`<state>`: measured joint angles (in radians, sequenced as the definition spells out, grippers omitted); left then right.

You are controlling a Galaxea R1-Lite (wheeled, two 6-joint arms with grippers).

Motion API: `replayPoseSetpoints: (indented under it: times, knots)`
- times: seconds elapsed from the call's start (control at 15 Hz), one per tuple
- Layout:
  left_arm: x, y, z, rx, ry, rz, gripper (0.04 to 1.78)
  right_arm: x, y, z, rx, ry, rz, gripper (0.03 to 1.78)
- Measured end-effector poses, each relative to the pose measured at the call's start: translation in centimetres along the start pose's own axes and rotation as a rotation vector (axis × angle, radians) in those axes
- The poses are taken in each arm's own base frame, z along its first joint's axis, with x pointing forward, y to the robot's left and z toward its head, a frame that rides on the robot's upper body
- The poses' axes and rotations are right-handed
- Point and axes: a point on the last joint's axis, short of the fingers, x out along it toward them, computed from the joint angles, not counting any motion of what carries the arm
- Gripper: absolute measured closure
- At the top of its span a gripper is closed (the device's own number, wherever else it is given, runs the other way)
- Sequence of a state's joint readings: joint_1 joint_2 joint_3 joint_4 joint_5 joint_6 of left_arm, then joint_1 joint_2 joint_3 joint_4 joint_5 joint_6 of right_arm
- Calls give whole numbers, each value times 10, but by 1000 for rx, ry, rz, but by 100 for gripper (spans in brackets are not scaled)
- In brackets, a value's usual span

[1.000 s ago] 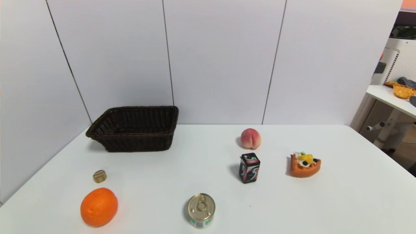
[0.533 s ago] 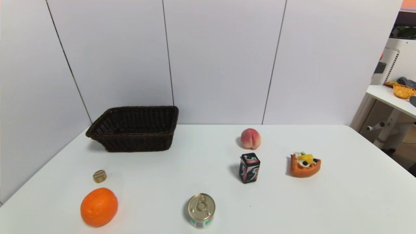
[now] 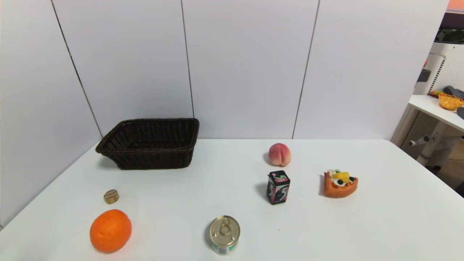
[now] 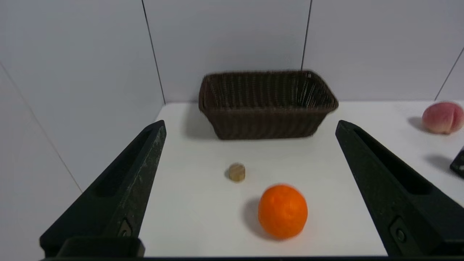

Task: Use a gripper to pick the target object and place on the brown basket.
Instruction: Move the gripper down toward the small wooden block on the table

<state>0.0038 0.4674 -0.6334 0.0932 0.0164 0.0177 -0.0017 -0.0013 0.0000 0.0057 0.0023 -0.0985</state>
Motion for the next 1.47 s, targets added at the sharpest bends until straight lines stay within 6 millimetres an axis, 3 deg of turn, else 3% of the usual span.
replayPoseSetpoints:
  times: [0.07,0.27,0.47,0.6,0.87,1.13,1.47]
  knots:
    - [11,0,30,9,0,0,13,0,0,0,0,0,0,11]
    - [57,1,95,24,63,-1,13,0,0,0,0,0,0,11]
    - [119,0,117,33,244,-8,13,0,0,0,0,-1,0,11]
    - [158,-1,108,37,417,-13,13,0,0,0,0,-1,0,11]
    - [220,-2,59,43,795,-22,13,0,0,0,0,0,0,11]
    - [254,-3,8,37,1047,-22,13,0,0,0,0,0,0,11]
    - [279,-3,-42,25,1231,-14,13,0,0,0,0,-1,0,11]
